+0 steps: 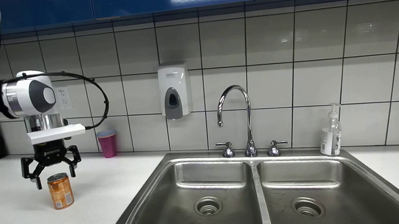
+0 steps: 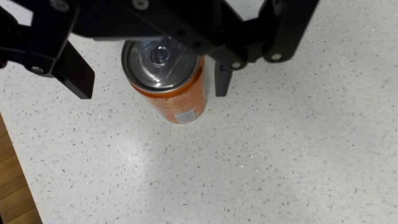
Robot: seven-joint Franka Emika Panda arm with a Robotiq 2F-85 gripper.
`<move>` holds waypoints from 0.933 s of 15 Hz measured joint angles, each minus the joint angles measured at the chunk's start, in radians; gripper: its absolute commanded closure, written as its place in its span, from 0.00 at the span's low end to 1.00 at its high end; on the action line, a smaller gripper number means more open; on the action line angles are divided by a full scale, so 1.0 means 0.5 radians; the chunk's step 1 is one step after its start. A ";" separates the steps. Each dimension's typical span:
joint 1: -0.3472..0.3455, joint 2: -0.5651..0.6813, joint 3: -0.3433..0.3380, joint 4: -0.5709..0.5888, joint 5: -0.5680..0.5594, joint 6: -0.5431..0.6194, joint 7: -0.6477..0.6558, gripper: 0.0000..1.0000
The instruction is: Put the can in the left sink
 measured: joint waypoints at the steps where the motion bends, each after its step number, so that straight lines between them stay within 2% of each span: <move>1: 0.000 0.026 0.004 0.021 -0.004 0.000 0.029 0.25; 2: -0.001 0.047 0.008 0.038 -0.009 0.000 0.050 0.26; 5: -0.004 0.098 0.010 0.073 -0.049 0.000 0.110 0.51; 7: -0.010 0.123 0.010 0.092 -0.068 0.000 0.136 0.62; 14: -0.039 0.132 0.018 0.104 -0.075 -0.003 0.149 0.62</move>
